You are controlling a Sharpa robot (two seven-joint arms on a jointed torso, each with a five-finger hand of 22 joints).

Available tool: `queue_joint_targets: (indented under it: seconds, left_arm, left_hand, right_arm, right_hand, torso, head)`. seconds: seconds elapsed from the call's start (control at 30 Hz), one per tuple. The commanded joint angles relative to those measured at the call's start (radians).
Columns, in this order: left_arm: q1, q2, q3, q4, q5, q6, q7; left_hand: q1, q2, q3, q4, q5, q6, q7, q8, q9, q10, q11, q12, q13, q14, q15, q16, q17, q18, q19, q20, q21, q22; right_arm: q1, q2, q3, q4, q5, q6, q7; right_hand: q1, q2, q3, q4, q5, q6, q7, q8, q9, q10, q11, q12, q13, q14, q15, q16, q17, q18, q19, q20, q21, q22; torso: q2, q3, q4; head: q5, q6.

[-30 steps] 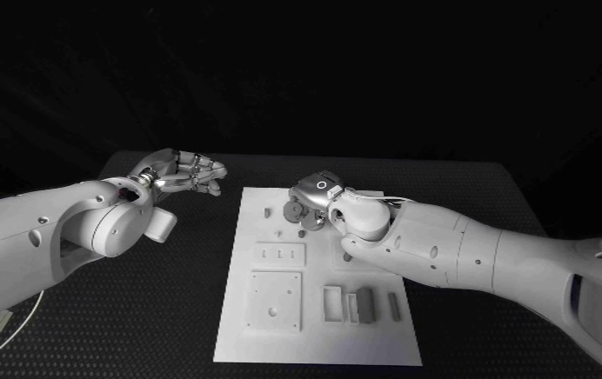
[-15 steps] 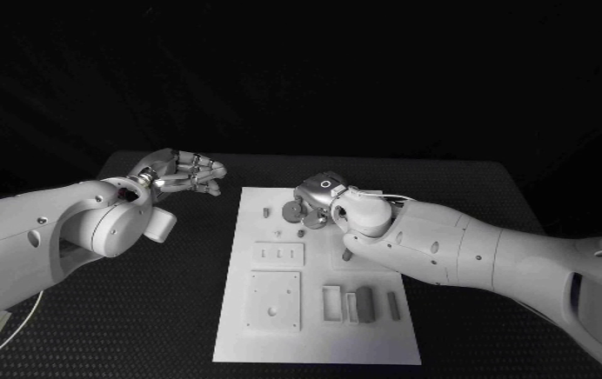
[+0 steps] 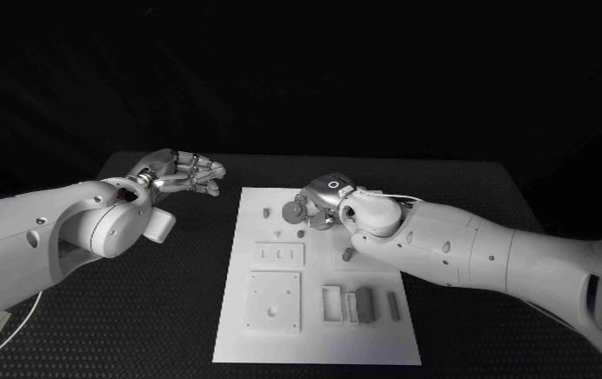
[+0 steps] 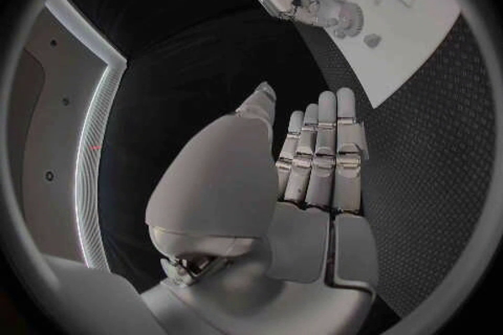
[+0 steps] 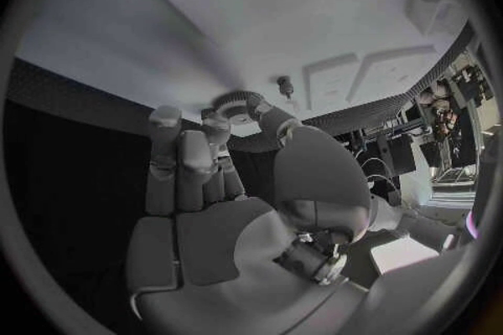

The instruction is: Assemble the parts on the task board

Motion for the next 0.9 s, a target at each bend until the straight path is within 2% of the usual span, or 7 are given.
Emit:
queue_joint_targets:
  seconds: [0.03,0.17,0.3,0.57,0.67,0.77,0.9]
  left_arm:
    - [0.001,0.0,0.001,0.0,-0.002,0.003,0.008]
    - [0.001,-0.001,0.001,-0.004,-0.002,0.0,0.01]
    - [0.001,-0.002,0.001,-0.003,-0.001,0.003,0.009]
    - [0.0,0.006,0.0,-0.023,-0.001,0.014,0.011]
    - [0.0,0.01,0.0,-0.031,-0.001,0.021,0.011]
    - [-0.004,0.012,0.0,-0.036,-0.001,0.027,0.013]
    - [-0.008,0.013,0.0,-0.042,-0.001,0.035,0.018]
  left_hand:
    - [-0.009,0.0,0.008,0.0,-0.003,-0.008,0.001,-0.006,-0.001,-0.003,0.005,-0.006,-0.002,0.005,-0.001,-0.005,0.001,0.016,0.004,-0.001,-0.004,0.001]
    - [-0.008,0.0,0.008,0.0,-0.003,-0.008,0.001,-0.006,-0.001,-0.003,0.005,-0.006,-0.002,0.005,-0.001,-0.006,0.001,0.017,0.004,-0.001,-0.004,0.001]
    - [-0.008,-0.001,0.008,0.0,-0.003,-0.008,0.001,-0.006,-0.001,-0.003,0.005,-0.006,-0.002,0.005,-0.001,-0.006,0.002,0.017,0.004,-0.001,-0.004,0.002]
    - [-0.006,-0.003,0.01,-0.001,-0.003,-0.006,0.0,-0.005,0.0,0.002,0.003,-0.003,-0.001,0.006,-0.001,-0.008,0.004,0.017,0.004,-0.001,-0.005,0.002]
    - [-0.004,-0.002,0.012,-0.001,-0.004,-0.004,-0.001,-0.003,0.0,0.016,-0.003,0.003,0.003,0.008,-0.002,-0.01,0.007,0.017,0.006,-0.002,-0.005,0.004]
    - [-0.001,0.001,0.011,-0.002,-0.004,-0.001,-0.003,-0.002,0.001,0.045,-0.016,0.017,0.011,0.01,-0.003,-0.013,0.011,0.017,0.007,-0.002,-0.005,0.006]
    - [0.002,0.004,0.01,-0.002,-0.004,0.004,-0.005,0.001,0.002,0.057,-0.021,0.022,0.014,0.011,-0.003,-0.015,0.014,0.017,0.008,-0.003,-0.006,0.007]
  right_arm:
    - [0.0,-0.03,0.008,0.029,0.022,-0.095,0.007]
    - [0.002,-0.092,0.073,0.082,0.084,-0.174,0.036]
    - [0.027,-0.154,0.102,0.118,0.18,-0.18,0.083]
    - [0.06,-0.262,0.115,0.134,0.319,-0.15,0.172]
    - [0.06,-0.282,0.115,0.099,0.365,-0.105,0.239]
    - [0.06,-0.299,0.114,0.064,0.414,0.002,0.325]
    - [0.056,-0.315,0.113,0.035,0.422,0.037,0.374]
  right_hand:
    - [-0.007,-0.012,0.002,0.001,0.001,0.017,0.008,0.007,0.001,-0.006,-0.003,0.005,-0.002,-0.006,-0.003,0.0,0.001,0.068,-0.001,-0.004,-0.001,0.016]
    - [0.026,-0.033,0.018,-0.019,0.0,0.011,0.009,0.004,-0.001,-0.003,-0.002,0.003,-0.011,-0.003,-0.003,-0.005,-0.001,0.068,0.001,-0.008,-0.002,0.014]
    - [0.046,-0.051,0.023,-0.035,0.0,0.012,0.011,0.005,0.0,-0.004,-0.001,-0.001,-0.019,-0.003,-0.001,-0.012,-0.004,0.068,-0.001,-0.007,-0.006,0.012]
    - [0.1,-0.065,0.034,-0.075,0.0,0.01,0.014,0.006,0.0,-0.018,0.003,-0.011,-0.033,-0.013,0.002,-0.027,-0.01,0.068,-0.017,0.001,-0.014,0.012]
    - [0.134,-0.056,0.04,-0.104,-0.001,0.011,0.015,0.008,0.001,-0.041,0.004,-0.068,-0.082,-0.035,0.002,-0.047,-0.018,0.067,-0.04,0.012,-0.026,0.012]
    - [0.168,-0.042,0.041,-0.137,0.0,0.004,0.01,0.007,0.002,-0.061,0.0,-0.165,-0.174,-0.059,0.001,-0.071,-0.029,0.068,-0.064,0.029,-0.038,0.011]
    - [0.18,-0.021,0.037,-0.15,0.0,-0.002,0.011,0.009,0.004,-0.051,0.001,-0.275,-0.285,-0.068,0.005,-0.089,-0.045,0.068,-0.076,0.041,-0.046,0.01]
  torso:
    - [-0.001,0.0007,-0.0013]
    - [0.0,0.0016,-0.0015]
    - [-0.001,0.0021,-0.0056]
    - [-0.001,0.0114,-0.0189]
    - [-0.001,0.0152,-0.0237]
    - [0.0,0.0211,-0.0279]
    - [0.001,0.0274,-0.0308]
  head:
    - [-0.003,0.004]
    - [-0.006,0.012]
    - [-0.005,0.022]
    - [-0.007,0.032]
    - [-0.012,0.035]
    - [-0.011,0.039]
    - [-0.011,0.039]
